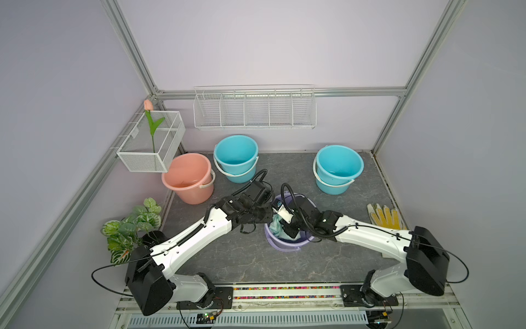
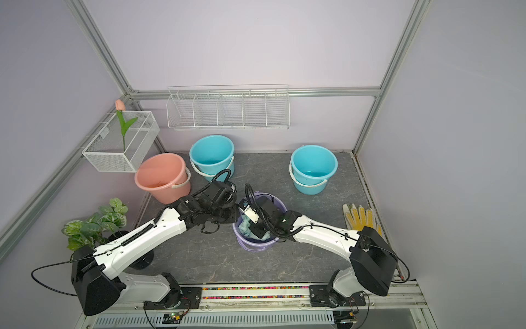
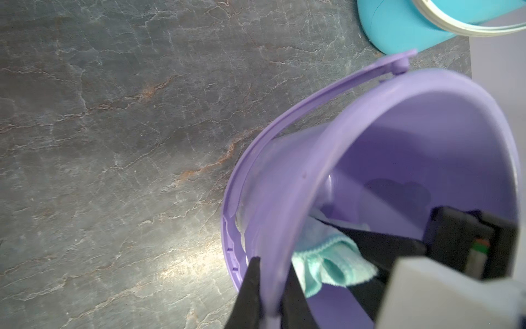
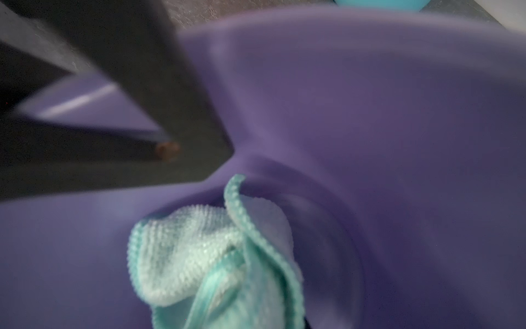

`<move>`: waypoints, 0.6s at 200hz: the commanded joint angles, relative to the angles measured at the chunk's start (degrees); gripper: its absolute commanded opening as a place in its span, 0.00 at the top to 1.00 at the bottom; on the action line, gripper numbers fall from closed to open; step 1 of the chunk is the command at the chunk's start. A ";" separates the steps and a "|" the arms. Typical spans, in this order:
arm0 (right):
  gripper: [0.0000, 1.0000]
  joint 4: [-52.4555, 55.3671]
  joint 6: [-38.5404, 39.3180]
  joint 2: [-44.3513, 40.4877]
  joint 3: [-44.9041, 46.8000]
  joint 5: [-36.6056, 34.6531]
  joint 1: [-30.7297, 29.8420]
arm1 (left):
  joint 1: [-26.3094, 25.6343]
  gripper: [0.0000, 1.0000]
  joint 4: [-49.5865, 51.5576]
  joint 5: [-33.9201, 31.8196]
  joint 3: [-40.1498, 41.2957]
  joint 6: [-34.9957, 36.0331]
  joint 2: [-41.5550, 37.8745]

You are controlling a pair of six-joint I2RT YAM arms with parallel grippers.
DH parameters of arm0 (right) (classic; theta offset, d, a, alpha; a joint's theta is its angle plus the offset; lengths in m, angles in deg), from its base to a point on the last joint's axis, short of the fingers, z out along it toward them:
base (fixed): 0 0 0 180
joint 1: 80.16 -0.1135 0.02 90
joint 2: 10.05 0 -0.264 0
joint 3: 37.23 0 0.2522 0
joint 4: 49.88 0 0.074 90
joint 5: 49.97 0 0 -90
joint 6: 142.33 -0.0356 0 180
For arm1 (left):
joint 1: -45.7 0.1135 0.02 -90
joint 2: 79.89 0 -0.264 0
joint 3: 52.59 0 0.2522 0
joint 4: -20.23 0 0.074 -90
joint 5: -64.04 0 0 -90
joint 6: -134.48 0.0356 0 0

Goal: Wipe the inside of the bucket with a cloth
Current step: Wipe the dirt from the inside of the bucket.

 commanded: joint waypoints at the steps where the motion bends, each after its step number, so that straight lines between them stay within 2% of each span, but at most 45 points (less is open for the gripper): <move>1: 0.93 -8.25 4.58 3.58 0.22 1.34 -0.26 | -0.68 1.00 -2.17 0.70 0.26 0.10 -1.26; 23: 0.93 -9.82 8.61 6.26 -0.35 -3.16 0.19 | -0.72 1.00 -1.71 0.76 0.11 0.03 -1.35; 53: 0.93 -4.71 17.79 7.68 -2.23 -11.13 0.52 | -0.72 1.00 -0.77 0.03 0.19 0.00 -1.61; 89: 0.93 3.41 26.55 5.09 -2.25 -17.94 1.05 | -0.81 1.00 -0.23 -1.02 0.59 -0.29 -2.30; 120: 0.93 10.20 29.93 0.83 -1.28 -19.45 1.30 | -0.76 1.00 -0.15 -1.69 0.63 -0.92 -2.16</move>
